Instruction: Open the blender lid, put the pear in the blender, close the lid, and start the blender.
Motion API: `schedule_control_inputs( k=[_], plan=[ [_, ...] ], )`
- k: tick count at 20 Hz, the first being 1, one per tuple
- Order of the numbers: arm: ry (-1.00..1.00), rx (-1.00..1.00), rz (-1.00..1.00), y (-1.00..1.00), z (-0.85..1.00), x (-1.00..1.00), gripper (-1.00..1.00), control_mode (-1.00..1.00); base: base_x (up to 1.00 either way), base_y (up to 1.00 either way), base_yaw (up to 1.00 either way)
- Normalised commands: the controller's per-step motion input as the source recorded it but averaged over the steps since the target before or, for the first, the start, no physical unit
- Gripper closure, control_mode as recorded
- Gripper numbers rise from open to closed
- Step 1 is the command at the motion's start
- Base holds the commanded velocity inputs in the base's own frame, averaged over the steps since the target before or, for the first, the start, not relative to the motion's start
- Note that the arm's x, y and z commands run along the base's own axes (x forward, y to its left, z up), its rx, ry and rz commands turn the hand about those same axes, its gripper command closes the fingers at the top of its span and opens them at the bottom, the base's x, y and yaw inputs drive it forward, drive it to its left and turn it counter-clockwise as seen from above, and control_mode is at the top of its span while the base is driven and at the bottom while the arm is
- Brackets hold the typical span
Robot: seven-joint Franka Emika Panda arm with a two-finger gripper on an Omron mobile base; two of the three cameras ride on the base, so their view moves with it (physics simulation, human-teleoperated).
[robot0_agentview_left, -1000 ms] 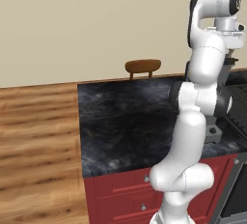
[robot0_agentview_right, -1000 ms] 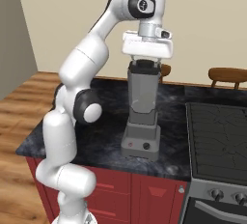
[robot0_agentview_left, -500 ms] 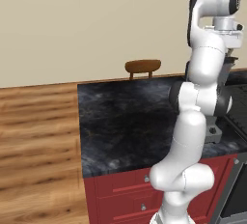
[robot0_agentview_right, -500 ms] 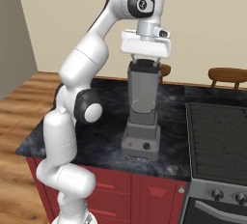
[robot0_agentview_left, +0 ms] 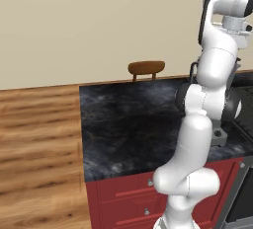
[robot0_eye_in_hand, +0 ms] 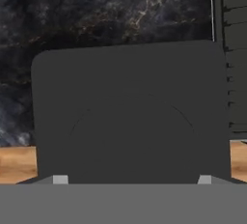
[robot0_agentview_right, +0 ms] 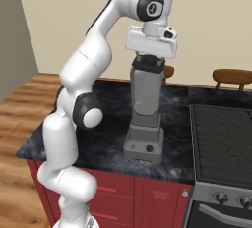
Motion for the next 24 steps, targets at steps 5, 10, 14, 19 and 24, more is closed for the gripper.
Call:
schedule_control_inputs(
  k=[5,10,14,19,24],
  plan=[
    [-0.05,0.00,-0.14,0.03,-0.43,0.09,1.00,-1.00,0.00,0.00,0.00],
    [0.00,0.00,-0.11,0.05,-0.64,0.08,1.00,-1.00,0.00,0.00,0.00],
    [0.00,0.00,-0.03,0.00,-0.28,0.03,1.00,-1.00,0.00,0.00,0.00],
    [0.05,-0.03,0.00,-0.05,0.10,0.00,1.00,-1.00,0.00,0.00,0.00],
    [0.15,-0.07,0.00,-0.01,0.01,0.00,1.00,-1.00,0.00,0.00,0.00]
  ],
)
